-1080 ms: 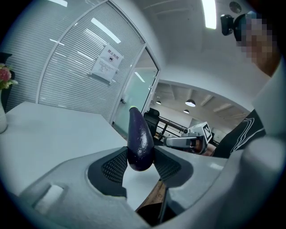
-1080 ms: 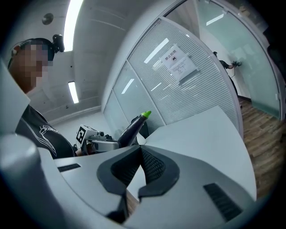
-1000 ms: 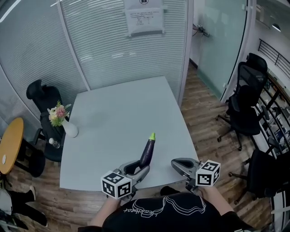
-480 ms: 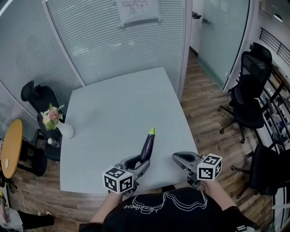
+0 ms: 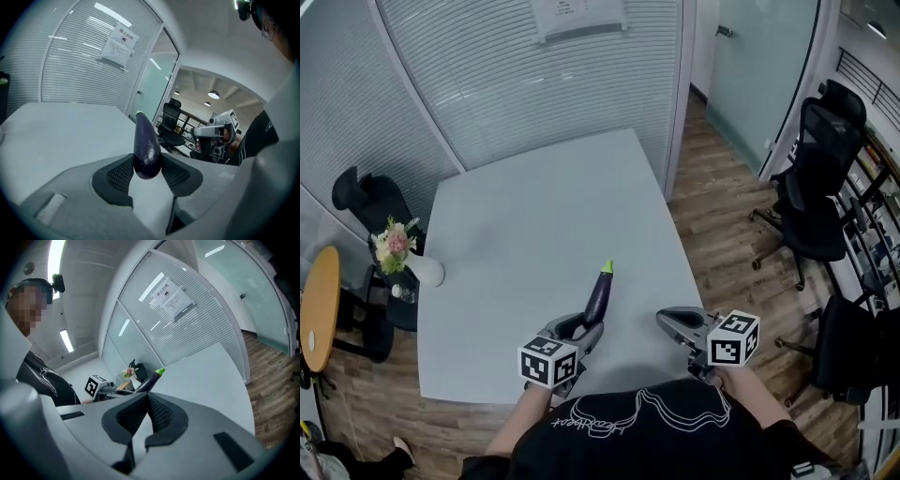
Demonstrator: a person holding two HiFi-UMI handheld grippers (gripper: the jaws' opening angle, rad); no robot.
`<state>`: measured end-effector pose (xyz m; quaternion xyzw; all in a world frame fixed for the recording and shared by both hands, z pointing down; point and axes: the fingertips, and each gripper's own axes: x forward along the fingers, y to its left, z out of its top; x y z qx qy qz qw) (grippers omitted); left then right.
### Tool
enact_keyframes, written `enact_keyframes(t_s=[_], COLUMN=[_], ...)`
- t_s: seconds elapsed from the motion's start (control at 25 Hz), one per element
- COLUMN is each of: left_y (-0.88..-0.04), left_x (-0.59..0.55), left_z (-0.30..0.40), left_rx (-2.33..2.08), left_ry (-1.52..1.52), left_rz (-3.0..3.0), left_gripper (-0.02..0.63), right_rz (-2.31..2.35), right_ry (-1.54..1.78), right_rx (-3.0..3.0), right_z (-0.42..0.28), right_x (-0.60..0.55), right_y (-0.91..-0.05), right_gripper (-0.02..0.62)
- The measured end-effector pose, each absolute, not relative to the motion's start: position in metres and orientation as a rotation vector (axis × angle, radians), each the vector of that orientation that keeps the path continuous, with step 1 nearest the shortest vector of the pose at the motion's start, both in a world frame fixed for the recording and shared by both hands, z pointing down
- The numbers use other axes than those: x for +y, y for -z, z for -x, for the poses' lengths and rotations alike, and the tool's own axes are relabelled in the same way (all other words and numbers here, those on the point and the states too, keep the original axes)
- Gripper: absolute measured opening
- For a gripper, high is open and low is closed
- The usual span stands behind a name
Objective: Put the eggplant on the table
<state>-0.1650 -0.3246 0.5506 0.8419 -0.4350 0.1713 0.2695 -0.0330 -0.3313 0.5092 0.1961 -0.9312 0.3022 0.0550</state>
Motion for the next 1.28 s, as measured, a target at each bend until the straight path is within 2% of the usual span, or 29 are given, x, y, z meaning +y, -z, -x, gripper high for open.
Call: enact_keyframes(t_s=[0.72,1.28], left_y=[-0.661,-0.695], left_x=[-0.359,-0.356], left_z=[0.193,0.2], left_rx=[-1.174,-1.162], left_ry=[-0.683,-0.726], left_rz=[-2.095,-2.012], left_gripper=[0.192,0.192], right_rz=[-0.582,-0.625], right_ry=[-0.964,-0.983], right_rx=[-2.77,-2.765], right_z=[0.042,0.033], right_x=[-0.372,-0.378], right_y=[-0.525,-0.522], right_gripper=[0.008,0.008])
